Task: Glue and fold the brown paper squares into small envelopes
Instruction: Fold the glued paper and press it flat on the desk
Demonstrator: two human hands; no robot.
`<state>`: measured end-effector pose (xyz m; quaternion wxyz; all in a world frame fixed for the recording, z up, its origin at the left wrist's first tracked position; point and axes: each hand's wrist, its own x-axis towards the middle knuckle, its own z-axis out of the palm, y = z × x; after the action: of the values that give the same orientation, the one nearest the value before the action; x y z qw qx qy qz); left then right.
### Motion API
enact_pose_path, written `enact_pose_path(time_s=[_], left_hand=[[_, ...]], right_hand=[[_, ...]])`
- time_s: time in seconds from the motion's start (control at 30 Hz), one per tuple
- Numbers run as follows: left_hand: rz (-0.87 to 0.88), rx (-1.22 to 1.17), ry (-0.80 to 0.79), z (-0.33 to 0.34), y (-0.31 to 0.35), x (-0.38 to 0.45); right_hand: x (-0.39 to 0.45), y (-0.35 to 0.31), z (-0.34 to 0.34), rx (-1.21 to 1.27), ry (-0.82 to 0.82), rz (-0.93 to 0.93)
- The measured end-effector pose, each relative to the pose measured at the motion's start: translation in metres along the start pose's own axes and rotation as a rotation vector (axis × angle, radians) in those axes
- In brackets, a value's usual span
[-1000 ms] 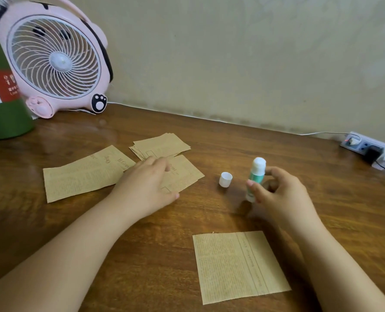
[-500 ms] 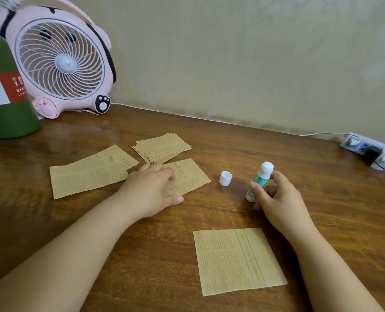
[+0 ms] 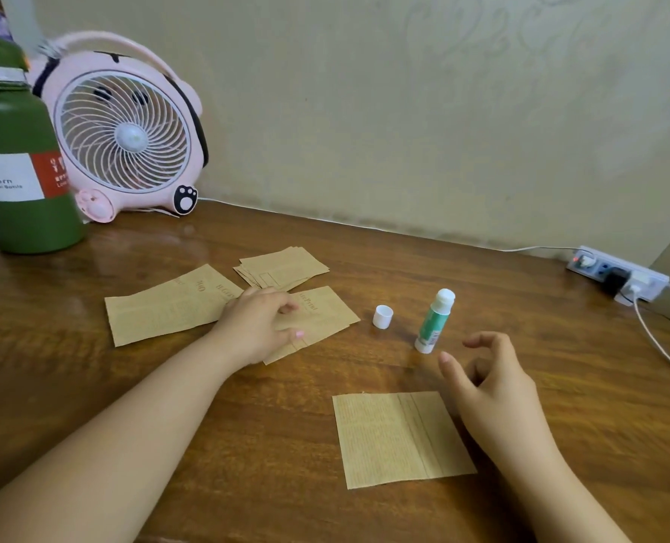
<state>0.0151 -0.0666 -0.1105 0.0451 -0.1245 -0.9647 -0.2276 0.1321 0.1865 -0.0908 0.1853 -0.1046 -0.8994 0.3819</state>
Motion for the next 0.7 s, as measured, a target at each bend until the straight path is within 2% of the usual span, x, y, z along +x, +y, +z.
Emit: enact_pose_path(time_s=[0.1, 0.27, 0.5, 0.57, 0.7], left_hand=[[0.006, -0.029, 0.051, 0.002, -0.001, 0.001], [-0.001, -0.111, 0.231, 0.002, 0.001, -0.006], [0.058, -0.137, 0.283, 0.001, 0.004, -0.033], [0.057, -0.142, 0.298, 0.002, 0.004, -0.039], [0.060, -0.150, 0.263, 0.006, 0.003, -0.044]], right_hand=[[-0.012, -0.006, -0.002, 0.010, -0.041, -0.107], [-0.022, -0.021, -0.002, 0.000, -0.146, -0.258], [0.004, -0.059, 0.027, -0.056, -0.281, -0.359], [0.025, -0.072, 0.047, -0.153, -0.342, -0.307], [0.056, -0.092, 0.085, -0.359, -0.499, 0.012]])
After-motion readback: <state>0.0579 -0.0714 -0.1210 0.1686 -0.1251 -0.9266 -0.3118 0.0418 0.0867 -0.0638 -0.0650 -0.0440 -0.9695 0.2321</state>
